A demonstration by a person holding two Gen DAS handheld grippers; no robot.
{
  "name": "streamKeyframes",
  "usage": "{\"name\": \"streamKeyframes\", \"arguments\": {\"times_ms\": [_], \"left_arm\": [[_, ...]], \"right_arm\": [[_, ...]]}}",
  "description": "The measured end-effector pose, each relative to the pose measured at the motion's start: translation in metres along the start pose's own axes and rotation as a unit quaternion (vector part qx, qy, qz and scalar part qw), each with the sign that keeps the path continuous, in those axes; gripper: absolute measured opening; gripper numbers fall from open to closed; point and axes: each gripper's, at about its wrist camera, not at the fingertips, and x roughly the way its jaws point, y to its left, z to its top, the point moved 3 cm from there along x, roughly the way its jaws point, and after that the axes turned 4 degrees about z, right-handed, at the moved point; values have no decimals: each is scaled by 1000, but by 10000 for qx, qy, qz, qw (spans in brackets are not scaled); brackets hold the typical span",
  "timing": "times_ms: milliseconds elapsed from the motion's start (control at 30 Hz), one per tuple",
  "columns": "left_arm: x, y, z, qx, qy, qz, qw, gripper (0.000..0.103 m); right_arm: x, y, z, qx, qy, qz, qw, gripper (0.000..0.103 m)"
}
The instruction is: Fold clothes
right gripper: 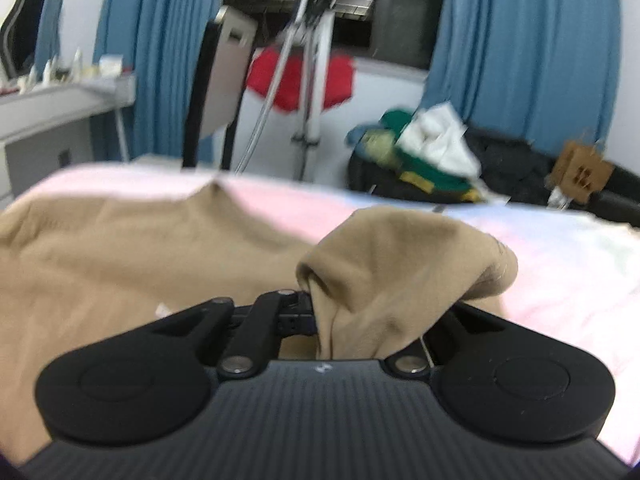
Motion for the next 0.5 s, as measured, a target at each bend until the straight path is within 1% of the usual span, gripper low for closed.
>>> {"name": "streamKeyframes", "arguments": {"times_ms": [67,100,133,267,367,500], "left_arm": [[2,-1,-2,49,19,-22,10000,64],[3,-2,-3,80,44,-45,9999,64],[4,-4,-4,114,65,-51,9999,64],[3,-9,-7,230,49,-114,9997,64],[-2,-14,-9,365,-30,-132,9992,64],[-12,-20,-14,586,-122,-151,9981,64]], "right_arm": [[9,1,0,73,335,479,9983,38],[4,3,0,117,374,731,9966,65],[-1,4,0,161,413,983,9942,83],[-36,5,9,271,379,1573,9865,84],[-87,-1,12,547,207,1834,9813,84],[-167,-31,7,1188,36,2168,9690,84]]}}
